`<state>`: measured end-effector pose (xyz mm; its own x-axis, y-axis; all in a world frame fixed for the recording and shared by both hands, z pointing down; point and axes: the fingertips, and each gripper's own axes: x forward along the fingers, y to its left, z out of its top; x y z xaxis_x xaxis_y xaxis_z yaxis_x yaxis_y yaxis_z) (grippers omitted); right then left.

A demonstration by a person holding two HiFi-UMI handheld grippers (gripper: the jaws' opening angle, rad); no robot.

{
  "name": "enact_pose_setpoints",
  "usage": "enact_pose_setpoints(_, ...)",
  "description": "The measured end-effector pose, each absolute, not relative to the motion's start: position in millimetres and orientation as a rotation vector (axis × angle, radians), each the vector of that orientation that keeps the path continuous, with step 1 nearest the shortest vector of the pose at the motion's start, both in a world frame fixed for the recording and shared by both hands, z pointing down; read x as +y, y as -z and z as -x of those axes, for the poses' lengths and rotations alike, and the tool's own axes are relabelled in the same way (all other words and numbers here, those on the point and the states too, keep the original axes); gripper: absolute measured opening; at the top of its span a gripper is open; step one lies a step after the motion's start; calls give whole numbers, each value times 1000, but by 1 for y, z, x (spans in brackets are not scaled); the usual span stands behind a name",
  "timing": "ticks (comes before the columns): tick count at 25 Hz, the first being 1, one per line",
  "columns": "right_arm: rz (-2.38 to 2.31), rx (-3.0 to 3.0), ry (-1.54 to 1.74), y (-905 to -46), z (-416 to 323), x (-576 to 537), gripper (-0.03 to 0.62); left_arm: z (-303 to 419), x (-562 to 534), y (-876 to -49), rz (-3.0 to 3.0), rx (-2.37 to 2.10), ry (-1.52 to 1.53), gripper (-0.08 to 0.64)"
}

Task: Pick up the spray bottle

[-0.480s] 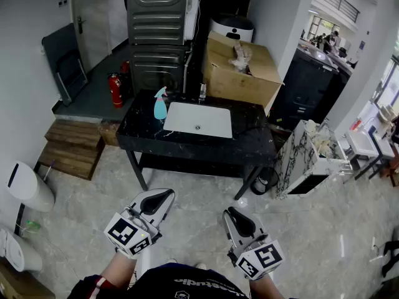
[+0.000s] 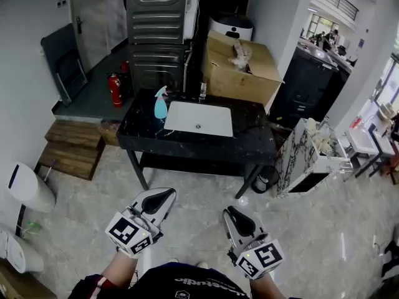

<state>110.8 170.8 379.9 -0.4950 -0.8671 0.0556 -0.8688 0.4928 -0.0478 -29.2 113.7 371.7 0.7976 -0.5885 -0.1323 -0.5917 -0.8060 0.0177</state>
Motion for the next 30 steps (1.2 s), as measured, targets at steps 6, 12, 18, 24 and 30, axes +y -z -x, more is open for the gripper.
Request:
enact_pose_setpoints(6, -1595, -2739, -117, -375, -107, 169, 55, 36, 112, -373, 2955, 974, -215, 15)
enact_pose_setpoints(12, -1558, -2740, -98, -377, -86, 160, 37, 55, 103, -374, 2957, 985, -225, 15)
enact_pose_setpoints(18, -1523, -2747, -36, -377, -59, 153, 35, 78, 94, -377, 2960, 979, -229, 15)
enact_pose_setpoints(24, -1553, -2737, -66, -384, -39, 143, 37, 98, 83, -388, 2983, 957, -216, 15)
enact_pose_setpoints(30, -1565, -2717, -96, -390, -35, 127, 37, 107, 62, -398, 3003, 965, -208, 15)
